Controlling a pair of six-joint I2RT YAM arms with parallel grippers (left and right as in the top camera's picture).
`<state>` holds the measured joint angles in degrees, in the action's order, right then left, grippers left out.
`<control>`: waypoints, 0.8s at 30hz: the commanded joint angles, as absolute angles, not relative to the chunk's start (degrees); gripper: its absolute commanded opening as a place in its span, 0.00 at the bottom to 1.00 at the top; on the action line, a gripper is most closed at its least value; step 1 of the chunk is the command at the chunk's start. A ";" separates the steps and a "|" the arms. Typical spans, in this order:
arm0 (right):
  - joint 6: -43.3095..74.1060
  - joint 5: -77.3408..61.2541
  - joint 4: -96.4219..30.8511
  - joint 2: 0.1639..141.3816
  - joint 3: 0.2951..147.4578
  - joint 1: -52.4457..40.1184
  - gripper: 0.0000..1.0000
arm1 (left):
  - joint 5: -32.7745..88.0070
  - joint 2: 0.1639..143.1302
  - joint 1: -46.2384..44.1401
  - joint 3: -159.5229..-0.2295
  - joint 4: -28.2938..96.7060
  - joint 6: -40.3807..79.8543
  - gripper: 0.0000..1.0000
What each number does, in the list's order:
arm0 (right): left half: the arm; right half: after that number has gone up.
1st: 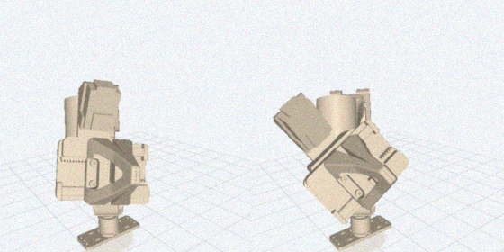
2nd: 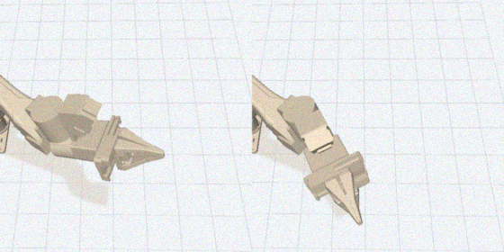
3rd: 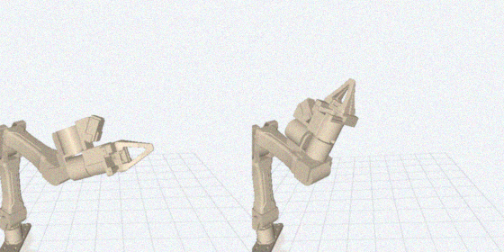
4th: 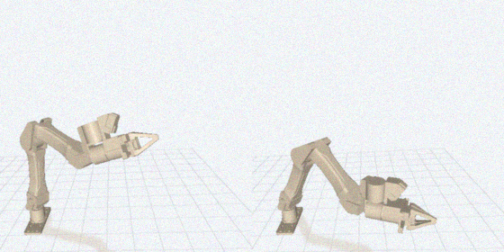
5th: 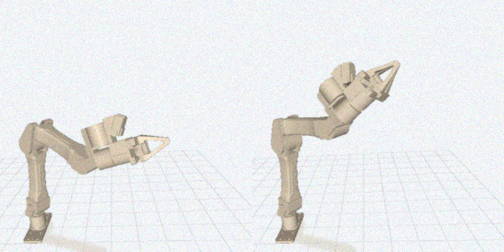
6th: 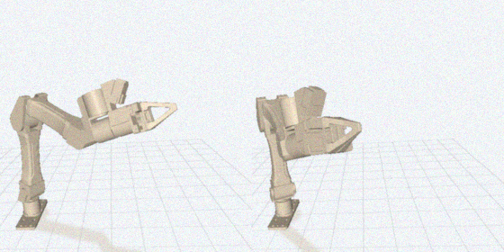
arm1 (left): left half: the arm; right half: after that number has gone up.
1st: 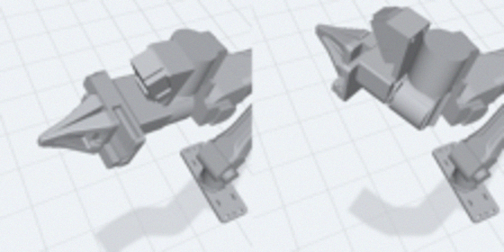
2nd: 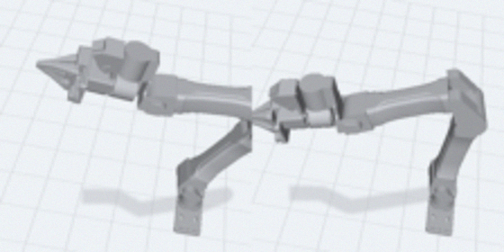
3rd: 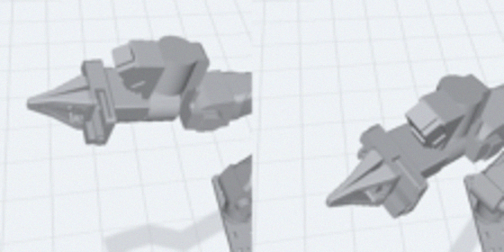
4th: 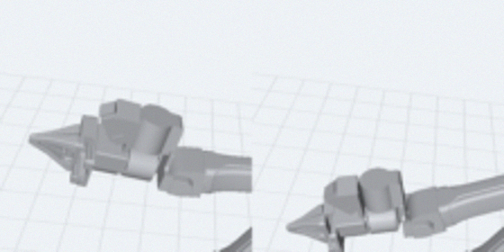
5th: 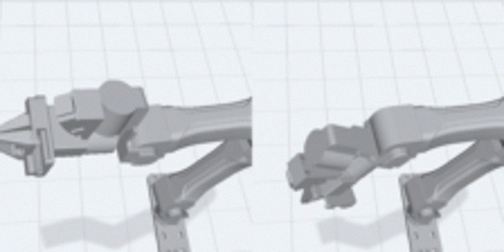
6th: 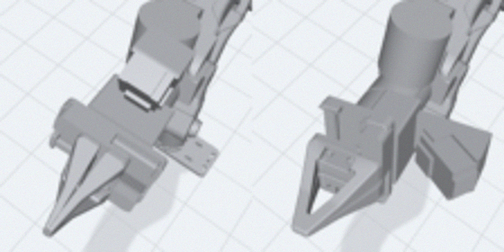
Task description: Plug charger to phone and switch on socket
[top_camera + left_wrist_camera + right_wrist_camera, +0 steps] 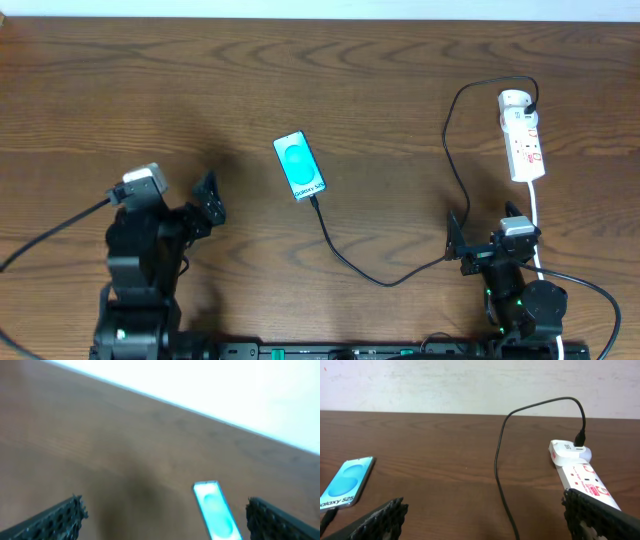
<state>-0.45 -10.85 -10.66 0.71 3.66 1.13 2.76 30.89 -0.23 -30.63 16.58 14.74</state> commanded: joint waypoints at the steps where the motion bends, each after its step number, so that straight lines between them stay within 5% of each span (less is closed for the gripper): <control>1: -0.91 -10.63 -10.48 0.32 3.27 0.75 0.99 | 5.89 25.36 0.97 -24.97 10.79 7.25 0.99; 24: -0.91 -10.63 -10.48 0.32 3.27 0.75 0.99 | 5.08 0.10 4.38 -1.37 6.09 1.04 0.99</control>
<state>-0.45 -10.79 -10.61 0.67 3.55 1.04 6.07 0.80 4.40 -3.18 5.89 2.26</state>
